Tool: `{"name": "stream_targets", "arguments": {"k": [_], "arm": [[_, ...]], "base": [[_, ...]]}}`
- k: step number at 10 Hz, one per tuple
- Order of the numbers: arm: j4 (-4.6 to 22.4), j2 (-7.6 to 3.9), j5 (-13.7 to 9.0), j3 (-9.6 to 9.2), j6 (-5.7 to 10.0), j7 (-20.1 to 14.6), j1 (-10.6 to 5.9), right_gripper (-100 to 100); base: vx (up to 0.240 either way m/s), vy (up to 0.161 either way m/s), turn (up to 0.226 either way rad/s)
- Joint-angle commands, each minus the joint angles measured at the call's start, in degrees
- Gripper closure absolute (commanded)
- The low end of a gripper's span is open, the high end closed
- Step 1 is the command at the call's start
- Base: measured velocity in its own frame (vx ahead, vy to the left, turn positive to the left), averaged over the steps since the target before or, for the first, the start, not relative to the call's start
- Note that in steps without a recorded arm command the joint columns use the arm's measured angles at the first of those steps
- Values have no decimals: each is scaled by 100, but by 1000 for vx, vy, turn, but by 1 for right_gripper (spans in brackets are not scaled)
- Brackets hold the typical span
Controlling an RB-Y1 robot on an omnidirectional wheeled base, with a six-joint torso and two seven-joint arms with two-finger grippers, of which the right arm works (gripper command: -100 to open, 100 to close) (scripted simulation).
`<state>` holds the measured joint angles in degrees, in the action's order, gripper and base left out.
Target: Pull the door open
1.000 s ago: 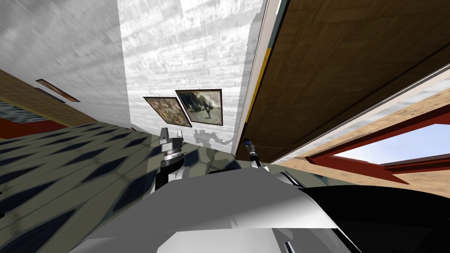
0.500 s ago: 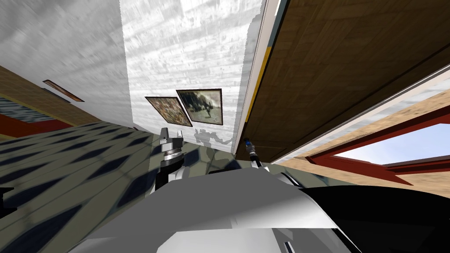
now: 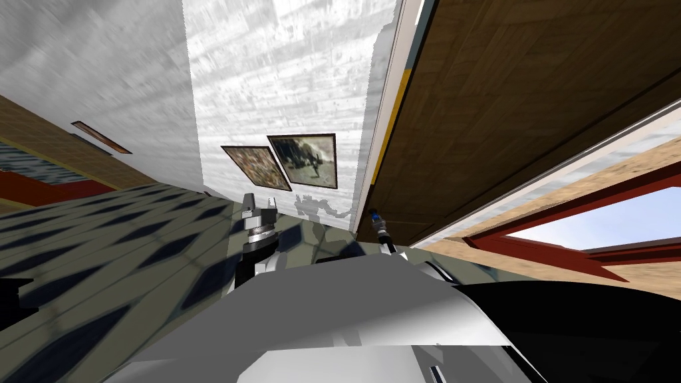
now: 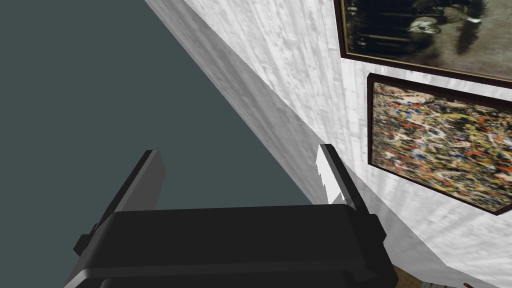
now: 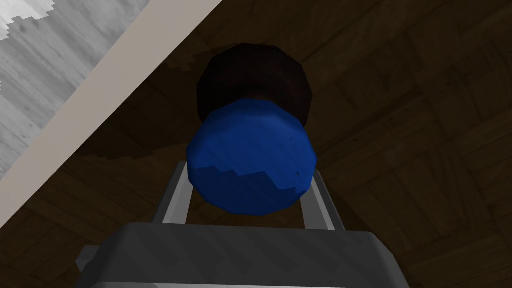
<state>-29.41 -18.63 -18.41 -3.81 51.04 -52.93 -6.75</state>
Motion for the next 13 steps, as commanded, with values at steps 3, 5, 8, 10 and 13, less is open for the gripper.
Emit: {"name": "stream_targets", "arguments": {"k": [3, 5, 8, 10, 13], "arm": [[24, 2, -60, -77, 90, -410, -68, 100], [22, -19, -150, -156, 92, -775, -66, 100], [21, -28, -190, -191, 93, -1103, -65, 100], [20, -38, -230, -225, 94, -1328, -64, 100], [18, -56, -309, -294, 96, -1754, -62, 100]], "base": [[-17, -5, 13], [-24, -6, 19], [-21, -4, 15], [-16, -4, 7], [-15, -2, 15]]}}
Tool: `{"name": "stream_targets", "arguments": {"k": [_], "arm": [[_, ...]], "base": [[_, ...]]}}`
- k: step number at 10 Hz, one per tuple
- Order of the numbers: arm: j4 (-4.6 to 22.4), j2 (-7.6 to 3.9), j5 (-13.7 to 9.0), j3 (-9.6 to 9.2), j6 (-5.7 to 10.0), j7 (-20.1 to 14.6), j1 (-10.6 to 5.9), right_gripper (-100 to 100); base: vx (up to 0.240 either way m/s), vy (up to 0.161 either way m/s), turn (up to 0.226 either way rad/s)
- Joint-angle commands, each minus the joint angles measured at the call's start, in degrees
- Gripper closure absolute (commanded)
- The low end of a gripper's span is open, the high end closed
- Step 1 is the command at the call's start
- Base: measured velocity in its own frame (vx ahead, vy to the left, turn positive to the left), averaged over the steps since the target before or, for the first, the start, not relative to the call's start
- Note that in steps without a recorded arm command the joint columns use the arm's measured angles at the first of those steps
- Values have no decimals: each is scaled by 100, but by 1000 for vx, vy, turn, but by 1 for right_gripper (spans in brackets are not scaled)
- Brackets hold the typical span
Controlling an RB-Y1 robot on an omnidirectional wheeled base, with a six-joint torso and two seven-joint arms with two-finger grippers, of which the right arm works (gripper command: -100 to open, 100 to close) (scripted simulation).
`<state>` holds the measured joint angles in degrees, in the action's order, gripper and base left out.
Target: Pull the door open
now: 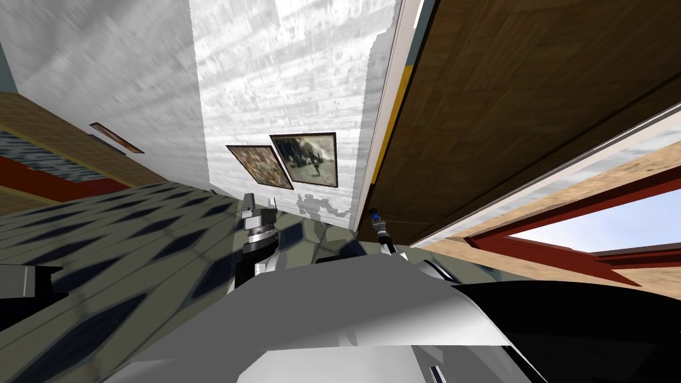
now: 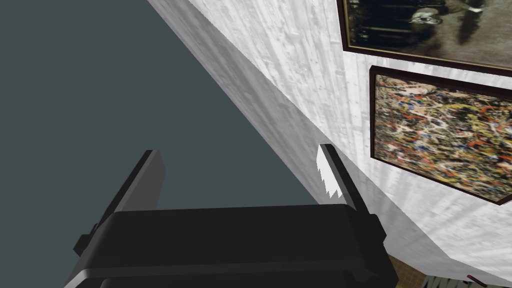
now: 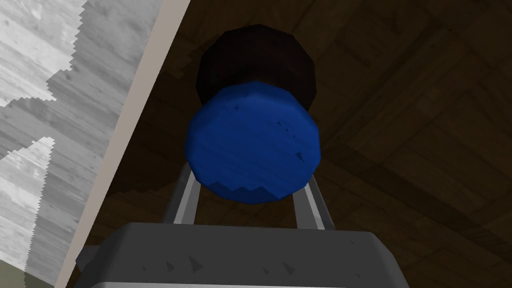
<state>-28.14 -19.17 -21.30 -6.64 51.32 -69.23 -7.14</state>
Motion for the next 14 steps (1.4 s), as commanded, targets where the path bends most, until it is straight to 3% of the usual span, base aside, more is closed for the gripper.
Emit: {"name": "stream_targets", "arguments": {"k": [1, 6, 10, 14], "arm": [[-110, -11, -59, -46, 69, -286, -22, 100], [-113, -33, -155, -129, 71, -965, -20, 100], [-113, -33, -155, -129, 71, -971, -20, 100], [-115, -54, -245, -208, 73, -1542, -18, 100]], "base": [[-28, -7, 23], [-18, -4, 15], [-3, 0, 2], [-16, -5, 13]]}}
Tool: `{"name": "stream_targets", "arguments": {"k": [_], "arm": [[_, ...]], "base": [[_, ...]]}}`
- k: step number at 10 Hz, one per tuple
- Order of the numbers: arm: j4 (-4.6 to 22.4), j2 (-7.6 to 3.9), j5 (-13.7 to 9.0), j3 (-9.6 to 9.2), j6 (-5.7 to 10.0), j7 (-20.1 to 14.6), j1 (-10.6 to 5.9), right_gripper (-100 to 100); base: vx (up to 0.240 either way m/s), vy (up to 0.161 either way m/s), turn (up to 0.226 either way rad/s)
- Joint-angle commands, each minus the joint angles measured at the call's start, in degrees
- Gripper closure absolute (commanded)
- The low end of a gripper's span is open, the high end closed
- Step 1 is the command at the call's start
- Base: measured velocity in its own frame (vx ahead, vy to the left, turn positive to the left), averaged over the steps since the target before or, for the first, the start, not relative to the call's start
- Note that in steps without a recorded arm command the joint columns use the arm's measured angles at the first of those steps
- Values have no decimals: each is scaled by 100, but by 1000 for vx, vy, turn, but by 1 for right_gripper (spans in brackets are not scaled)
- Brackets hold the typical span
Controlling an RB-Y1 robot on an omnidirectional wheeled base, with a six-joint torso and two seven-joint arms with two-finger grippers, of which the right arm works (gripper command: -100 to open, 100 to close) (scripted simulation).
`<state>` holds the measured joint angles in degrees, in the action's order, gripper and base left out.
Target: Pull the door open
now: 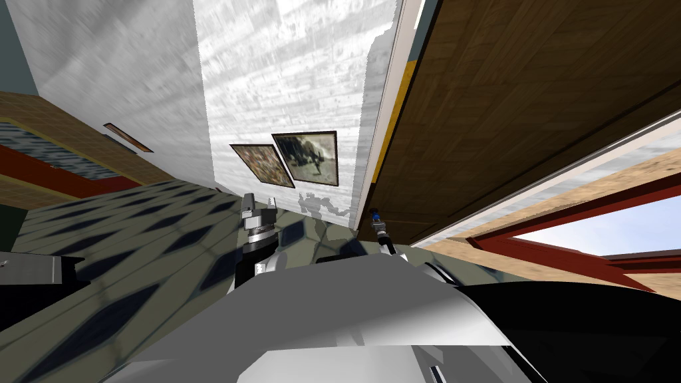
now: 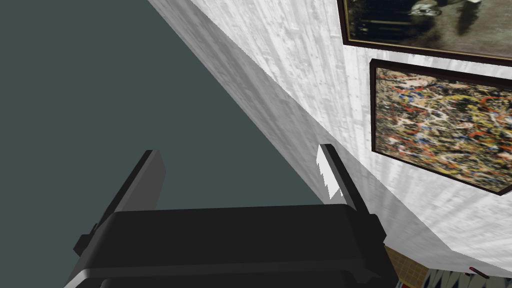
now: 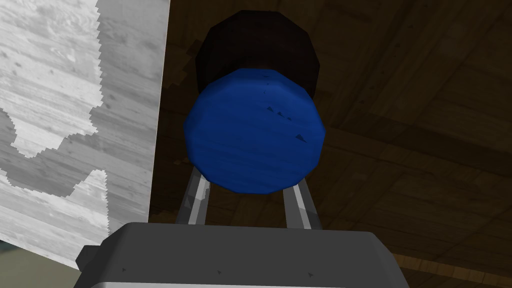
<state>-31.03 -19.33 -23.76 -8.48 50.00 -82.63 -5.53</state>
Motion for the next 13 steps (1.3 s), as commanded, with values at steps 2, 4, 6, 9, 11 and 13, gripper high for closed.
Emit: {"name": "stream_targets", "arguments": {"k": [2, 4, 6, 9, 11, 13], "arm": [[173, -43, -22, -42, 206, -352, -178, 100], [173, -48, -43, -61, 207, -502, -178, 100], [172, -54, -65, -80, 207, -651, -177, 100], [172, -59, -87, -99, 208, -800, -177, 100], [171, -63, -108, -117, 208, -942, -176, 100], [170, -73, -152, -155, 209, -1257, -175, 100]], "base": [[-10, 0, 11], [-13, 0, 11], [-7, -1, 9], [-8, -1, 6], [-7, -2, 4], [-12, -2, 17]]}}
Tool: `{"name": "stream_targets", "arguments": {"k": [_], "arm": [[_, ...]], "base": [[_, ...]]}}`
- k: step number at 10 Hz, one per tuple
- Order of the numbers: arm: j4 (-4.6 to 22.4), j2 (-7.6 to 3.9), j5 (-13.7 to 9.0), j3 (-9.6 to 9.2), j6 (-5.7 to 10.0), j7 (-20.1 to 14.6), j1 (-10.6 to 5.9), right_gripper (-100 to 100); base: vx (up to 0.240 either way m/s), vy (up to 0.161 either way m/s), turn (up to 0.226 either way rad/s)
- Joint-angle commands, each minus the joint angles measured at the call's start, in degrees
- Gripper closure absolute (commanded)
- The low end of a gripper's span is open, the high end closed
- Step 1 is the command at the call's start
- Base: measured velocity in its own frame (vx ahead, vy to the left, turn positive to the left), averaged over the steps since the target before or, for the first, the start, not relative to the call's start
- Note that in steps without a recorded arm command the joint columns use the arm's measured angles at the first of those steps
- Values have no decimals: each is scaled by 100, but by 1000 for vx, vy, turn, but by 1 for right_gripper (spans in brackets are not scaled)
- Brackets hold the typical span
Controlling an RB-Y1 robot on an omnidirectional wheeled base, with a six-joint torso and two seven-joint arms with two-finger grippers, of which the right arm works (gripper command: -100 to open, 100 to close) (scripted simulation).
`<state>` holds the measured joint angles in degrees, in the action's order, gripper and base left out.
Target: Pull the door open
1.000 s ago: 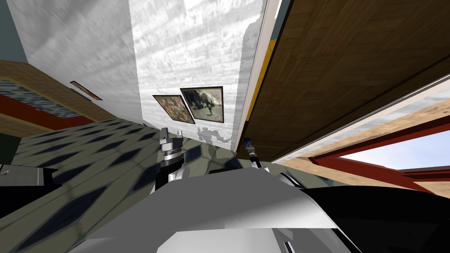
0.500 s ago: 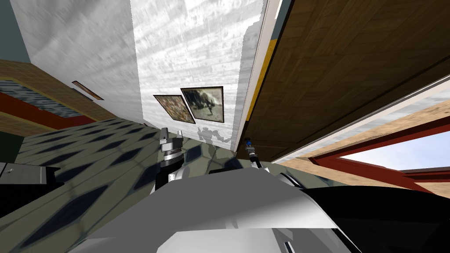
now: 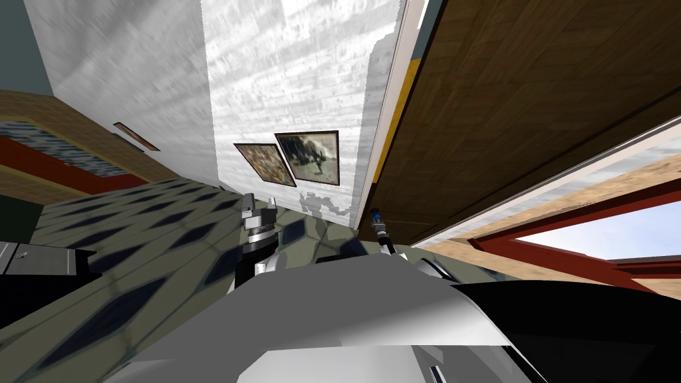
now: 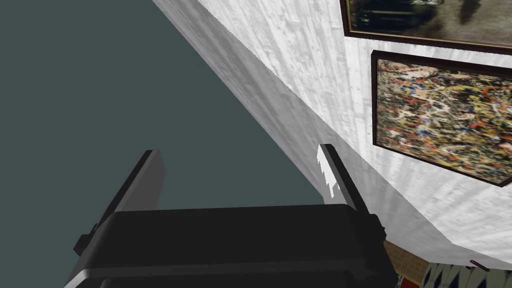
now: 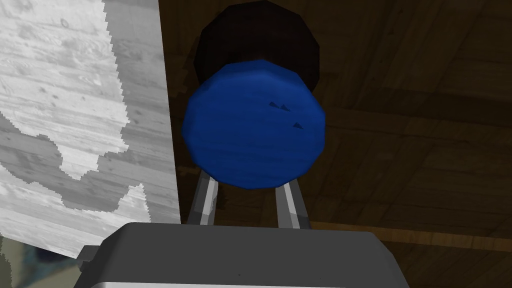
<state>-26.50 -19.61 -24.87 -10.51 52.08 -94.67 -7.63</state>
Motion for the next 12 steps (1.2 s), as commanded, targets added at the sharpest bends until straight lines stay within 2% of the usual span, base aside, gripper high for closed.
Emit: {"name": "stream_targets", "arguments": {"k": [1, 3, 4, 5, 8, 10, 12], "arm": [[-283, -45, -41, 48, 1, -53, 36, 100], [-283, -45, -41, 48, 1, -53, 36, 100], [-346, 0, -37, 23, -156, -10, 179, 100], [-379, -58, 19, -89, -112, -126, 227, 100], [-439, -153, 94, -234, -11, -291, 262, 100], [-505, -259, 178, -395, 101, -475, 301, 100], [-521, -284, 198, -433, 128, -519, 311, 100]], "base": [[-12, -1, 5], [-1, -2, -6], [9, -4, 10], [-94, -21, 60], [-168, -38, 42], [-186, -26, 43], [-127, -23, 18]]}}
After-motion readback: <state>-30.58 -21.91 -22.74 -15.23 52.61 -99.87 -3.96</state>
